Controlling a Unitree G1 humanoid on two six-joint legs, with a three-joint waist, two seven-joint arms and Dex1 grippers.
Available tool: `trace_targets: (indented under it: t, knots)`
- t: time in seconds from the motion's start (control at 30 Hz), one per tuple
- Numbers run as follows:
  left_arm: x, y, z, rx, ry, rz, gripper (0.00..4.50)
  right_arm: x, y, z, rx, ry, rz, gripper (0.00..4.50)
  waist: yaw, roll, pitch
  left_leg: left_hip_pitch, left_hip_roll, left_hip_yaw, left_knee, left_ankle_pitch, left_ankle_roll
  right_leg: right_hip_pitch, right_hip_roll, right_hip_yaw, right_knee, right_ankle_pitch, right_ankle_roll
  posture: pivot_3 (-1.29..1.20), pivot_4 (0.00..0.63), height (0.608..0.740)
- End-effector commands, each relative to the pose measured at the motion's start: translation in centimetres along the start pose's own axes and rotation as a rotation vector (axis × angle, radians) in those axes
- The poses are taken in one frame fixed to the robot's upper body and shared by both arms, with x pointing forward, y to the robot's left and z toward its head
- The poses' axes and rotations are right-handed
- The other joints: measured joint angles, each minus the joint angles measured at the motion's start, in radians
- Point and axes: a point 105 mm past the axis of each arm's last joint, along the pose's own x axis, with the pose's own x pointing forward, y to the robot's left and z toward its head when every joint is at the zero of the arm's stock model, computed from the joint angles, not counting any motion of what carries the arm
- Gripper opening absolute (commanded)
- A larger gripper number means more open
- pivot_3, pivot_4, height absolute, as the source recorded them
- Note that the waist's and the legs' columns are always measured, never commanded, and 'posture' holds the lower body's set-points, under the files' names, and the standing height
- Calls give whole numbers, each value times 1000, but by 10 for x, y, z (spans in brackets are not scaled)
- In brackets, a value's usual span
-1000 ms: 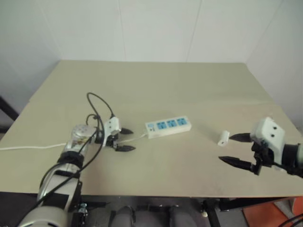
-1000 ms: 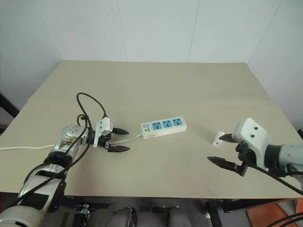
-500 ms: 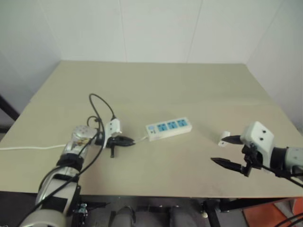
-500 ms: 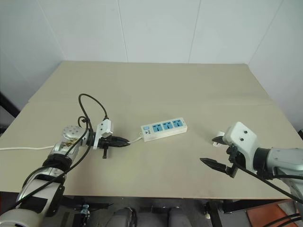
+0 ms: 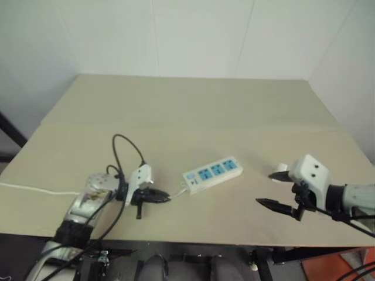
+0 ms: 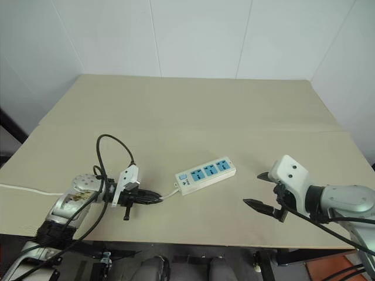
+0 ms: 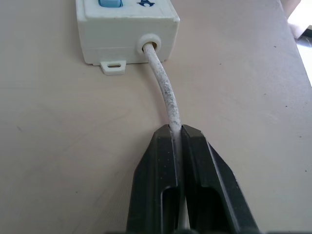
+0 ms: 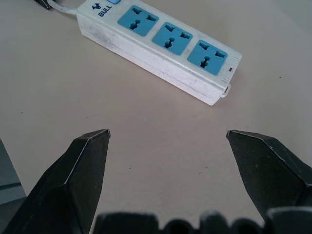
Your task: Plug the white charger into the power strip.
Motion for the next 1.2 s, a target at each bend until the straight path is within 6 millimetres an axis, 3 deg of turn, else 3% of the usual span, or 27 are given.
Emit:
trace_targets:
  t: [0.03,0.2,0.37,0.43,0.57,0.67,0.83,1.2]
  knots:
    - [-2,1,4,89,-37,54,1146,-2,-4,9,-51,-26,-23,4500,0,0,0,0,0,0,0,0,0,0,0,0,0,0,0,0,150,740]
    - [-9,11,23,203,-257,221,2798,-2,-7,6,-59,-30,-60,4500,0,0,0,0,0,0,0,0,0,0,0,0,0,0,0,0,150,740]
    - [-12,9,29,177,-424,313,4474,0,-7,4,-52,-37,-81,4500,0,0,0,-1,0,0,0,0,0,0,0,0,-1,1,-1,0,150,740]
    - [-7,1,24,182,-436,254,4492,1,-6,3,-61,-34,-85,4500,-1,0,0,0,0,0,0,0,0,0,0,0,-1,1,0,0,150,740]
    - [13,-1,16,204,-454,295,4492,1,-8,5,-69,-45,-97,4500,-1,0,0,1,0,0,0,0,0,1,0,0,-1,1,0,0,150,740]
    - [25,3,21,200,-503,373,4492,0,-8,6,-70,-47,-103,4500,1,0,0,0,0,0,0,0,0,1,0,0,-2,1,0,0,150,740]
    - [44,0,25,155,-500,327,4492,-1,-7,5,-63,-45,-110,4500,0,0,-1,0,0,0,0,0,0,1,0,0,-2,1,0,0,150,740]
    - [50,11,34,141,-485,369,4492,1,-8,0,-69,-25,-123,4500,0,0,-1,4,-1,0,0,0,0,6,0,0,-3,1,1,0,150,740]
